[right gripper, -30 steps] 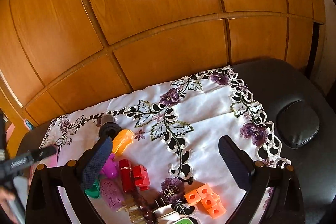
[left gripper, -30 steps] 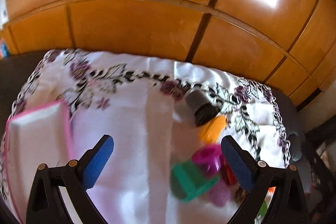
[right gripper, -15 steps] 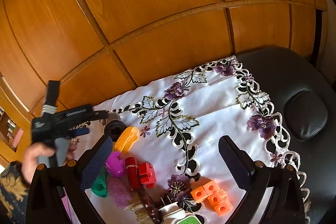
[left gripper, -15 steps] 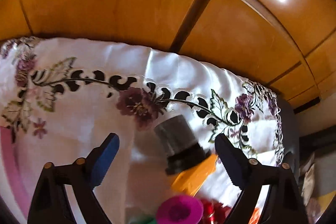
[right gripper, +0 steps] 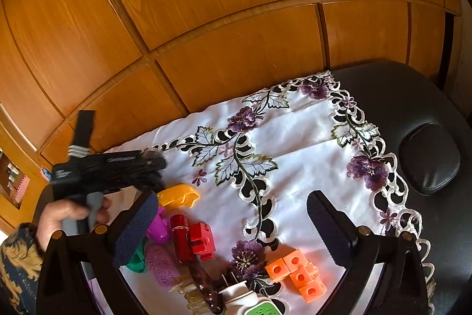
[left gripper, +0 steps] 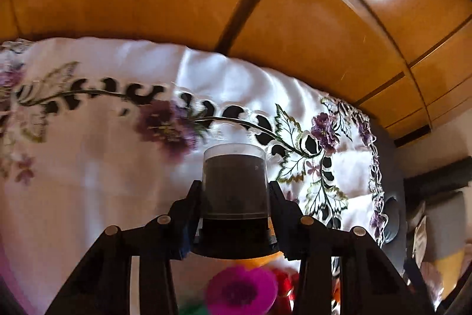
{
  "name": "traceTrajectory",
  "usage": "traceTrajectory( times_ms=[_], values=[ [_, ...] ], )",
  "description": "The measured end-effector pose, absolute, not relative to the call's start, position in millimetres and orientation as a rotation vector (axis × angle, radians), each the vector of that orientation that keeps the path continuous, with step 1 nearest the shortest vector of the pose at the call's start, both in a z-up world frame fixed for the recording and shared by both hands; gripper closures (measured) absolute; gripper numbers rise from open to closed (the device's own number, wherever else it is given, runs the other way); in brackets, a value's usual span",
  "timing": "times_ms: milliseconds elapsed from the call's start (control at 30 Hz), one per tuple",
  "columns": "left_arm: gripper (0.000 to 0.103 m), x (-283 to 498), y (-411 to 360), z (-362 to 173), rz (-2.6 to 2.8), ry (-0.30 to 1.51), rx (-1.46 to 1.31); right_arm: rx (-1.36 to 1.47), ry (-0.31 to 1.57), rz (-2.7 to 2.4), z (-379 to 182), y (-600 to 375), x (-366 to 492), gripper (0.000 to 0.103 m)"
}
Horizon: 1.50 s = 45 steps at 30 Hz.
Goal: Organize rigid objects
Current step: 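Lift the black jar with the left gripper while the right gripper grasps the orange plastic piece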
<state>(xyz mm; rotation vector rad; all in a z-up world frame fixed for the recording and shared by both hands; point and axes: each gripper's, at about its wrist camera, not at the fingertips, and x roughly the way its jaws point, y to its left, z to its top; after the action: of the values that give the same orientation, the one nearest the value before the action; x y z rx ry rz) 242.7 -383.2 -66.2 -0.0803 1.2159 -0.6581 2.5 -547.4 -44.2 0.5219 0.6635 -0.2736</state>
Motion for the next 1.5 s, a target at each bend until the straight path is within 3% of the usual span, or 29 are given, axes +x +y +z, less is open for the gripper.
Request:
traceTrajectory(
  times_ms=[300, 367, 500, 800, 1233, 1500],
  values=[
    [0.059, 181.4, -308.4, -29.7, -0.65, 1.101, -0.025, 0.529, 0.681, -0.298, -48.1, -553.1, 2.4, 0.001],
    [0.059, 164.2, -292.9, -23.7, -0.653, 1.074, -0.01, 0.53, 0.684, -0.307, -48.8, -555.0, 2.5, 0.007],
    [0.059, 122.8, -257.0, -10.9, -0.661, 1.008, 0.02, 0.547, 0.705, -0.309, -52.9, -557.3, 3.9, 0.008],
    [0.059, 60.5, -195.2, -12.4, -0.646, 0.946, -0.002, 0.53, 0.768, -0.301, -65.7, -550.8, 11.5, 0.008],
    [0.059, 41.0, -119.4, -10.6, -0.555, 0.866, -0.046, 0.47, 0.833, -0.253, -69.9, -515.5, 36.2, 0.008],
    [0.059, 44.9, -91.9, -9.1, -0.525, 0.848, -0.097, 0.338, 0.941, -0.207, -67.1, -477.3, 118.2, 0.006]
  ],
)
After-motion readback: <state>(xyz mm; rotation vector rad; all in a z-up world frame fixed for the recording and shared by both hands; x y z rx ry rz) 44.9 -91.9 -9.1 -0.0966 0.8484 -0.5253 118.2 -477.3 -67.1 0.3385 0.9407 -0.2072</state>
